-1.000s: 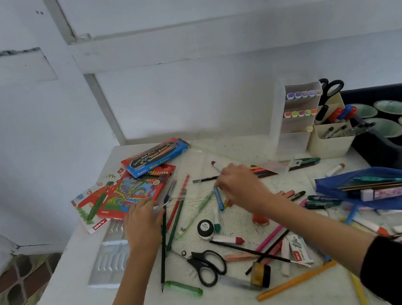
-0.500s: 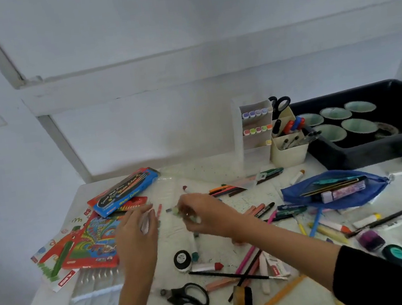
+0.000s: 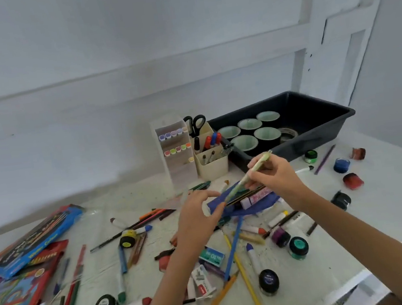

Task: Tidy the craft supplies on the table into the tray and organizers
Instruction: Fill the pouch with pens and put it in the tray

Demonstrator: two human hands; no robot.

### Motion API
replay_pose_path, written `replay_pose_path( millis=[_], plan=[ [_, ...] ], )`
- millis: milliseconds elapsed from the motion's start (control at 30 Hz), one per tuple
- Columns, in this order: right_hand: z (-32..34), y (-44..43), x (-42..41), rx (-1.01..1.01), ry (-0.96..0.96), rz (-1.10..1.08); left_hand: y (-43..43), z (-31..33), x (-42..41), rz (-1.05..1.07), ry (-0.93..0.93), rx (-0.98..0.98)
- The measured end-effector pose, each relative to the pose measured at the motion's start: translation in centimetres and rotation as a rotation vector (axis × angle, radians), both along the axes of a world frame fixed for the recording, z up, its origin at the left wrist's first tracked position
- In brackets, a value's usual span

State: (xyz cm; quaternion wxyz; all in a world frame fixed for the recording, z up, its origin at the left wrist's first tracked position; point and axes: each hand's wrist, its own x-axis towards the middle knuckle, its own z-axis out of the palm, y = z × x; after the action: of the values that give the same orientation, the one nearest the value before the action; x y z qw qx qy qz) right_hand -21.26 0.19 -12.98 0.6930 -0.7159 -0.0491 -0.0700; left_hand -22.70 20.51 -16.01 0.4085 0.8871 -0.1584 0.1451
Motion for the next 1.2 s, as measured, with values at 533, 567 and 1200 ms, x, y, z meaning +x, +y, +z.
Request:
replay_pose_path(
  millis=[533,567,1200],
  plan=[
    [-5.5,-3.0,4.3,-0.771,-0.225,0.191,-2.3,-2.1,2.0,0.010,-0.006,0.229],
    [-5.6,-3.0,4.8,-0.870,-0.251,0.199,-2.2,-2.1,2.2,0.021,-0.013,0.219],
    [-7.3,-8.7,6.6,-0.571,0.084,-0.001,-0.6,-2.5,3.9,0.314,-0.038,0.056]
  ],
)
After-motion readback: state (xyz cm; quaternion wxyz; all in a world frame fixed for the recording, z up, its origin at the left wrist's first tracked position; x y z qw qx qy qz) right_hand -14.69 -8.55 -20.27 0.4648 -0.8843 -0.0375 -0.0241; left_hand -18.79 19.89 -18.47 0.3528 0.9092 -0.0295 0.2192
